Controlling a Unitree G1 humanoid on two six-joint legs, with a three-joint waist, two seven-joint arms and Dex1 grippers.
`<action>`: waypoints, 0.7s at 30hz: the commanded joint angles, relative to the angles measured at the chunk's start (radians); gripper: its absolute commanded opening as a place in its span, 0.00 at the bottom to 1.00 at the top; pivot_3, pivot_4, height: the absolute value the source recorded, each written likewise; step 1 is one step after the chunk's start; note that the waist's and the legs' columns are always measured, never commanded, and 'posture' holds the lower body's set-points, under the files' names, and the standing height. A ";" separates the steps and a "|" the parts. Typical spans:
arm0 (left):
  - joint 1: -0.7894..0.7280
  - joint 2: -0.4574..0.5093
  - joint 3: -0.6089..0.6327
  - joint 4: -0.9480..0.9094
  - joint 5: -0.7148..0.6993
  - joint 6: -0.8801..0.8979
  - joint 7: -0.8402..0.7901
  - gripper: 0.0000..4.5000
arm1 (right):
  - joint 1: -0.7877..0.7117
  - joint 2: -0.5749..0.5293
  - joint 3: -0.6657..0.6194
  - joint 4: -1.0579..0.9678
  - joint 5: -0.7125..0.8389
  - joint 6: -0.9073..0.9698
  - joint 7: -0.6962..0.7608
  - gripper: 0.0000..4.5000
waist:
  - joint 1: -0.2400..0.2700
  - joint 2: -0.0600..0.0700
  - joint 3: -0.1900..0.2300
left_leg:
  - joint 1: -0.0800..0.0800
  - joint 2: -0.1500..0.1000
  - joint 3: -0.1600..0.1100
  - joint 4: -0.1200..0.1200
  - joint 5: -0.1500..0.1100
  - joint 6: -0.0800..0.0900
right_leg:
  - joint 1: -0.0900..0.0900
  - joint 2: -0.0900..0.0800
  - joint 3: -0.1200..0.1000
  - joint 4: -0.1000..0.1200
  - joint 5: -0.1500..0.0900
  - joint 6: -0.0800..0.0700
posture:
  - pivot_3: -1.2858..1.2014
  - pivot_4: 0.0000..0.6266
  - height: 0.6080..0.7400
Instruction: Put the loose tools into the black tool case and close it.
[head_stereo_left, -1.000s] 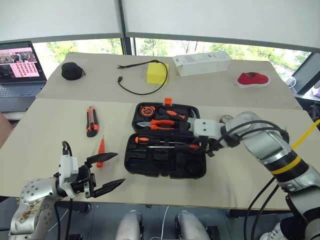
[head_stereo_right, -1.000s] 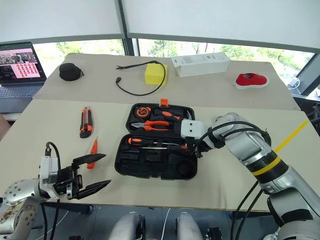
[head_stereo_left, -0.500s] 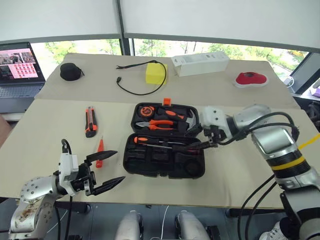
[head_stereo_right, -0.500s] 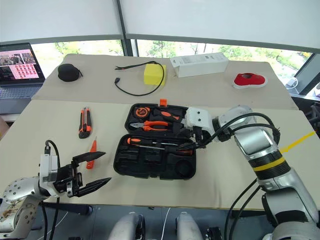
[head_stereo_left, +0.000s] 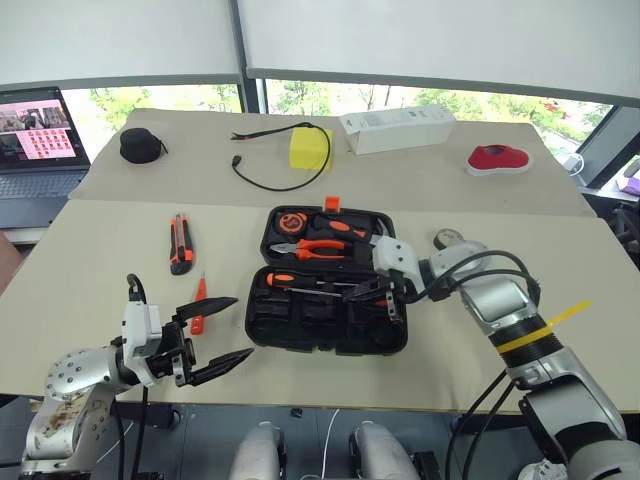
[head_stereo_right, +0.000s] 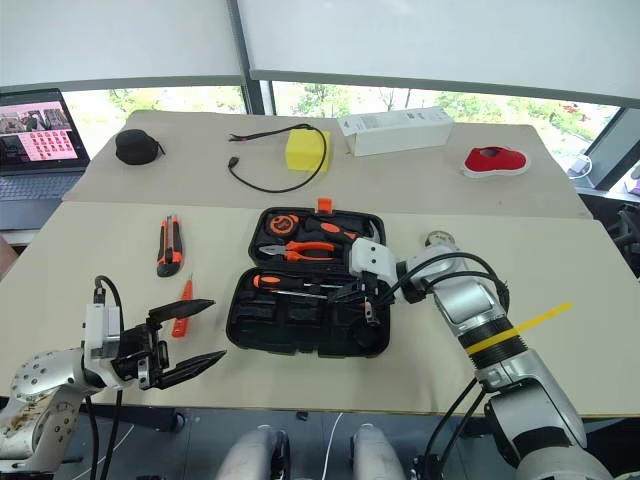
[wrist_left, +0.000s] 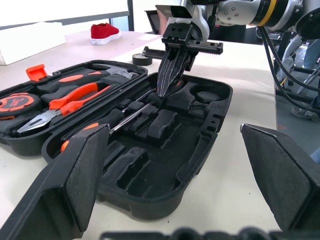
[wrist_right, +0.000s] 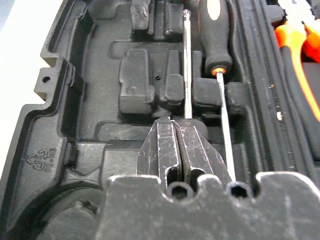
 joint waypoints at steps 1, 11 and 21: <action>0.018 0.001 0.011 -0.039 0.004 -0.002 0.021 1.00 | -0.006 0.008 0.011 0.030 -0.039 0.003 -0.020 0.01 | 0.000 0.000 0.000 | 0.000 0.000 0.000 0.000 0.000 0.000 | 0.000 0.000 0.000 0.001 0.000 0.000 | 0.52 0.24 1.00; 0.093 -0.005 0.074 -0.079 -0.028 0.011 0.088 1.00 | 0.023 0.026 -0.168 -0.029 0.129 -0.002 -0.001 0.01 | 0.000 -0.001 0.000 | 0.008 0.001 0.000 0.002 0.000 0.000 | 0.008 0.000 0.000 0.002 0.000 -0.001 | 0.52 0.24 1.00; 0.363 -0.055 0.467 0.014 0.014 0.037 0.328 1.00 | 0.382 -0.053 -0.536 -0.142 0.341 -0.333 0.081 0.69 | 0.000 -0.003 0.000 | 0.008 0.000 -0.002 -0.002 0.000 0.000 | 0.012 -0.001 -0.003 -0.006 -0.001 0.000 | 0.52 0.24 1.00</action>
